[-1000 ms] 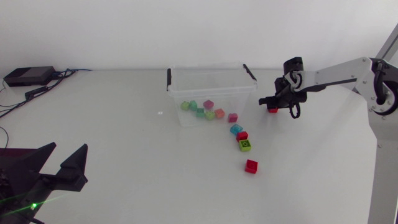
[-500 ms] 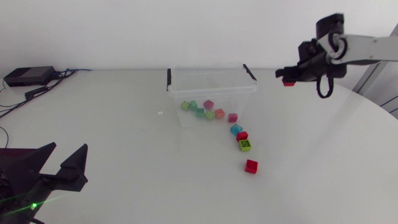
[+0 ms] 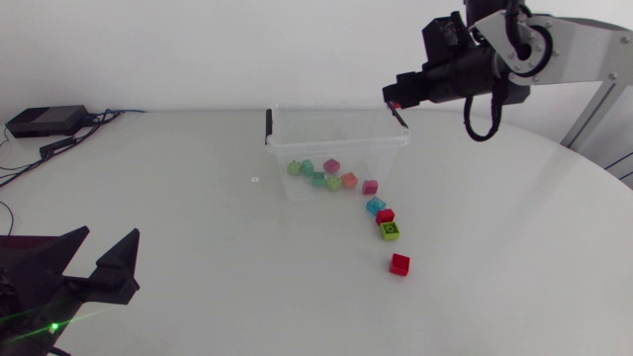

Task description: Pick up the duplo bricks and place them in the container

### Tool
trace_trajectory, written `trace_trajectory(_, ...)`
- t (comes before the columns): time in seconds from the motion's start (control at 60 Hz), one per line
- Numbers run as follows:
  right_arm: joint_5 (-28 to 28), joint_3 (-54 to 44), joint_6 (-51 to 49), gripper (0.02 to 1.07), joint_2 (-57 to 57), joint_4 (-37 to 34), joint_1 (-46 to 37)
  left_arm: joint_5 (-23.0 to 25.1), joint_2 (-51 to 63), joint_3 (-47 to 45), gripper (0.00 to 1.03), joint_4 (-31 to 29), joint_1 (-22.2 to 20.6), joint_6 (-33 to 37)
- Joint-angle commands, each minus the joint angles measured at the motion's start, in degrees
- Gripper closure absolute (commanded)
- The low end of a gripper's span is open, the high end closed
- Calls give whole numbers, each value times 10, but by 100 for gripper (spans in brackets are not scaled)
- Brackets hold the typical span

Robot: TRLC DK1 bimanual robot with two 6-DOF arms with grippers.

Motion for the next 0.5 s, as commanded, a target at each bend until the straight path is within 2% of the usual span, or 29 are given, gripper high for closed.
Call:
trace_trajectory(0.0,9,16,-5,72,40,8,13,2,-5,-10,5,1,2,-2)
trace_trajectory(0.067,15,35,-7,71,70,11,22,1,-5,-10,5,1,2,-2)
trace_trajectory(0.1,19,43,-7,67,83,11,25,2,-5,-10,5,1,2,-2)
trace_trajectory(0.133,21,51,-7,55,98,11,29,1,-5,-10,5,1,2,-2)
trace_trajectory(0.15,23,57,-9,40,109,11,31,1,-5,-10,5,1,2,-2)
trace_trajectory(0.2,24,63,-10,27,120,10,35,1,-5,-10,5,1,2,-2)
trace_trajectory(0.25,32,64,-10,20,125,12,38,1,-5,-10,5,1,2,-2)
trace_trajectory(0.333,32,53,-11,14,112,19,39,1,-5,-10,5,0,2,-2)
trace_trajectory(0.483,34,6,-13,14,34,21,37,1,-5,-10,5,1,2,-2)
